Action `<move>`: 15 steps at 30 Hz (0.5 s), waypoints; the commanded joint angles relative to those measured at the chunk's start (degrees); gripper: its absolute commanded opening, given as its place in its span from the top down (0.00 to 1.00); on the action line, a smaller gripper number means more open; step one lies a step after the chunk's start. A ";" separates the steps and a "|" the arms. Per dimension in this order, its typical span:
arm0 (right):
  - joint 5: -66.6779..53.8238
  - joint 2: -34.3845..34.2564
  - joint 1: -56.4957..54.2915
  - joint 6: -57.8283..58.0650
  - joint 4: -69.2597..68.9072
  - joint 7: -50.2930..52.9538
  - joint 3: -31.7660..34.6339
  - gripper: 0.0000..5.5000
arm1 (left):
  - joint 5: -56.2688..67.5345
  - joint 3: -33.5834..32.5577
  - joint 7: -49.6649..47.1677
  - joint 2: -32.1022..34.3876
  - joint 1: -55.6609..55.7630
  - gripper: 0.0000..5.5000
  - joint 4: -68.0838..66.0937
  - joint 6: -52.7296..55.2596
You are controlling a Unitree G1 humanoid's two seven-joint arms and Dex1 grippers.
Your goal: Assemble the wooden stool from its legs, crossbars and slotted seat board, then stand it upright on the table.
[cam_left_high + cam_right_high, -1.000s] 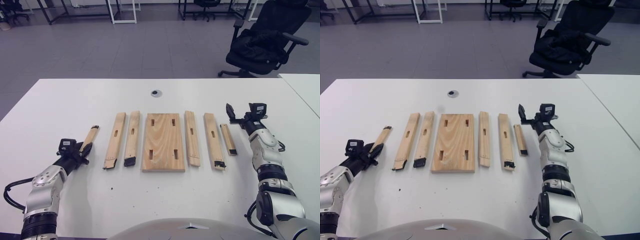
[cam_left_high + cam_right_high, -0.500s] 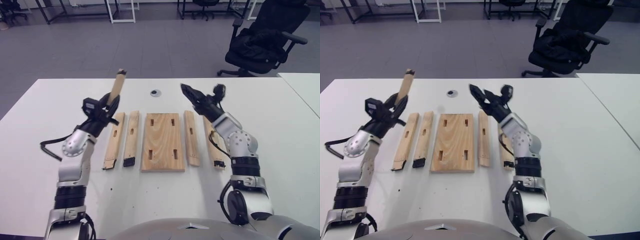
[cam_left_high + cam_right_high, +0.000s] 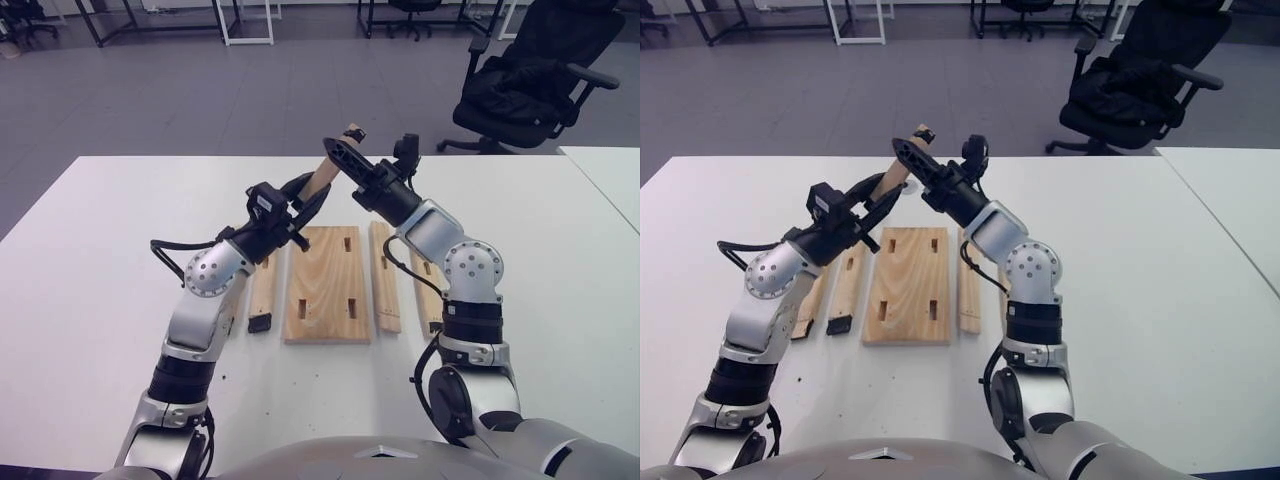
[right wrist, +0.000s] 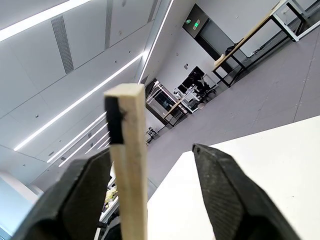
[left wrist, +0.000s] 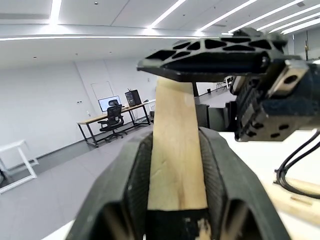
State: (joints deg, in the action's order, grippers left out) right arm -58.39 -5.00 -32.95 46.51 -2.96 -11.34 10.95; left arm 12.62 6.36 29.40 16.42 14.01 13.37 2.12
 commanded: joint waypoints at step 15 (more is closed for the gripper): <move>9.96 4.77 7.64 -8.88 -4.46 6.45 2.19 0.92 | -5.15 -1.93 -3.91 0.71 -2.85 0.60 -3.26 0.78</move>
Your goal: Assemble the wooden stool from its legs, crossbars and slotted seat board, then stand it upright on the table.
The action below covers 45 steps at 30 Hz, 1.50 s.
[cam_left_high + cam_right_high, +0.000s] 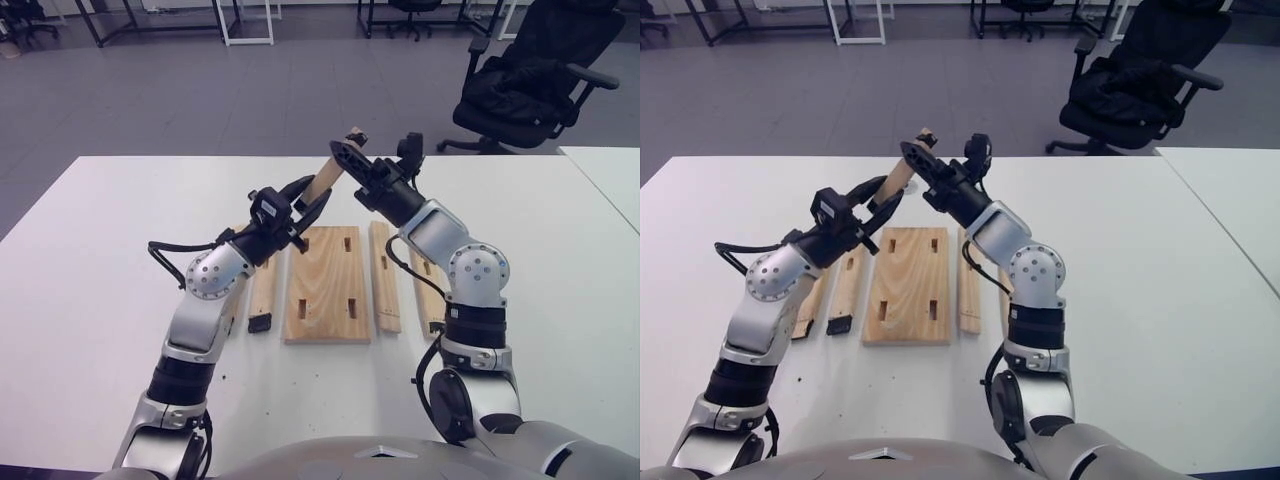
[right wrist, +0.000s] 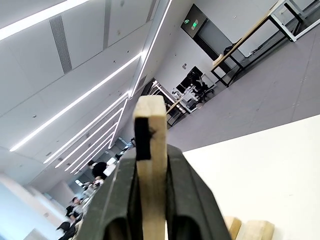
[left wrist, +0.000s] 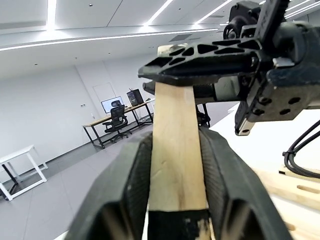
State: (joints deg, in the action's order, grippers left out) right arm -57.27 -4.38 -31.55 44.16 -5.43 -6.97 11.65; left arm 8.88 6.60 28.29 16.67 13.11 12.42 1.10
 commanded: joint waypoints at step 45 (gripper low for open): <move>47.34 13.66 35.06 -45.35 20.05 -7.08 -15.45 0.93 | -4.10 -7.00 -10.92 -2.87 -9.15 0.37 -4.65 -0.09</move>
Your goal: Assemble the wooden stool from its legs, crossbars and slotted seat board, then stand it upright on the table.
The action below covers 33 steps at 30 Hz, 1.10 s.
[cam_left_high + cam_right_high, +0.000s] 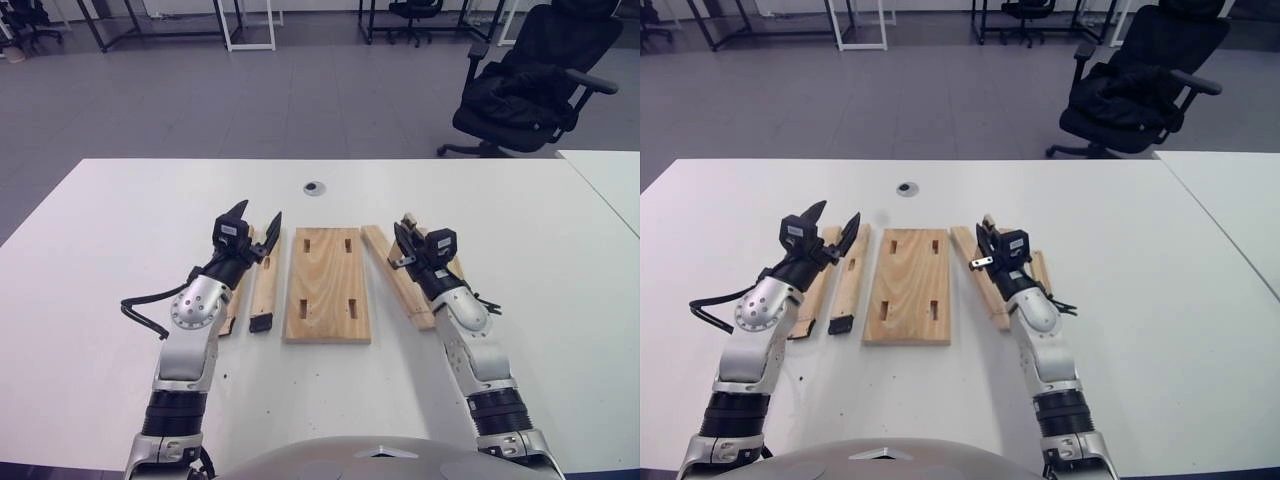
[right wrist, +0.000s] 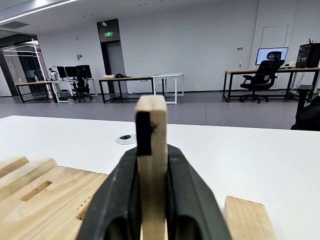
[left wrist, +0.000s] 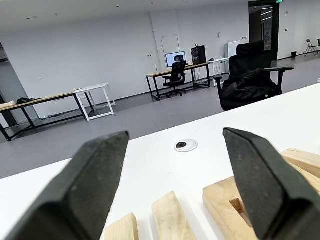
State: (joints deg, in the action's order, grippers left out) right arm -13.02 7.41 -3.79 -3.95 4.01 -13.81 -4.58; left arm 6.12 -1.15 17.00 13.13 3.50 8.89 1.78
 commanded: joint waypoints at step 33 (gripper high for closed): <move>-0.73 15.17 -8.25 57.78 -18.28 -5.15 -1.72 0.48 | -3.95 3.45 -1.40 -1.17 0.77 0.37 -2.33 -3.99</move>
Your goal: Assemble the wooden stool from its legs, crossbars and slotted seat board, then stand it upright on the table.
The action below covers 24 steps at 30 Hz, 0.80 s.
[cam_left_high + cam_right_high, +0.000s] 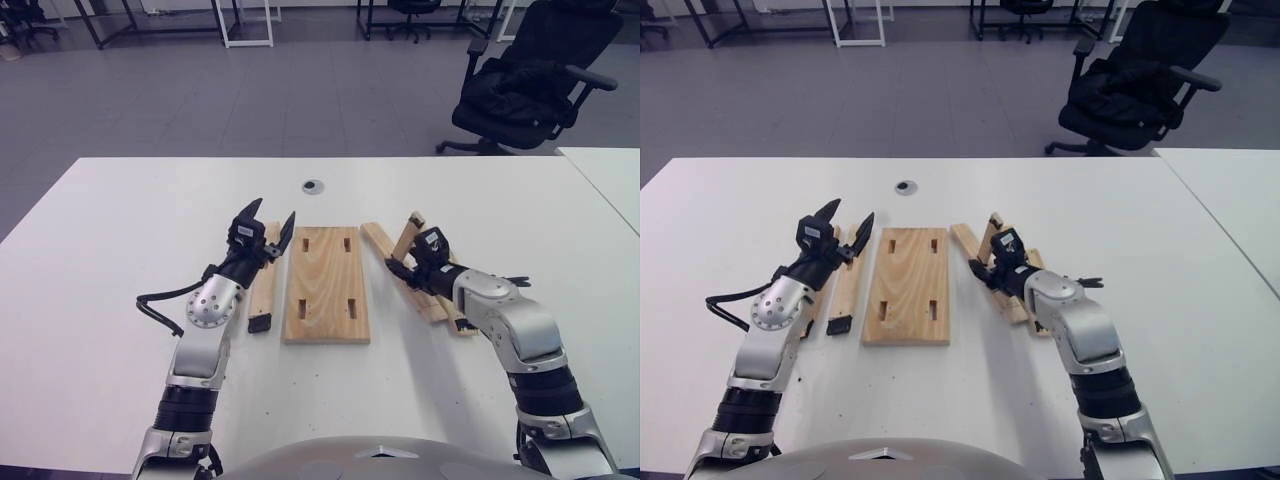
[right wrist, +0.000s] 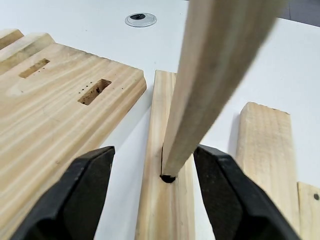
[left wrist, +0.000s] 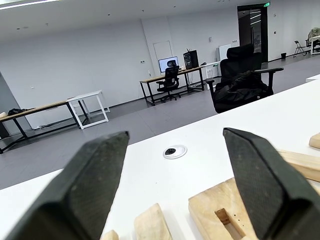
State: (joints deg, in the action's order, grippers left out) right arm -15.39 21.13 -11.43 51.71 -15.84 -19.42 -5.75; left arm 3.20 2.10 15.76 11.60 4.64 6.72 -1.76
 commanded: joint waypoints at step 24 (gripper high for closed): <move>-0.01 0.60 -5.55 -4.89 -0.07 -3.01 5.41 0.62 | 16.79 -5.63 2.06 -4.12 4.47 0.37 2.34 12.82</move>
State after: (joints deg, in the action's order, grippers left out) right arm -14.46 20.72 -15.12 48.72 -13.88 -20.73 -0.95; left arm 15.48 -1.64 17.70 8.61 6.82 7.34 7.63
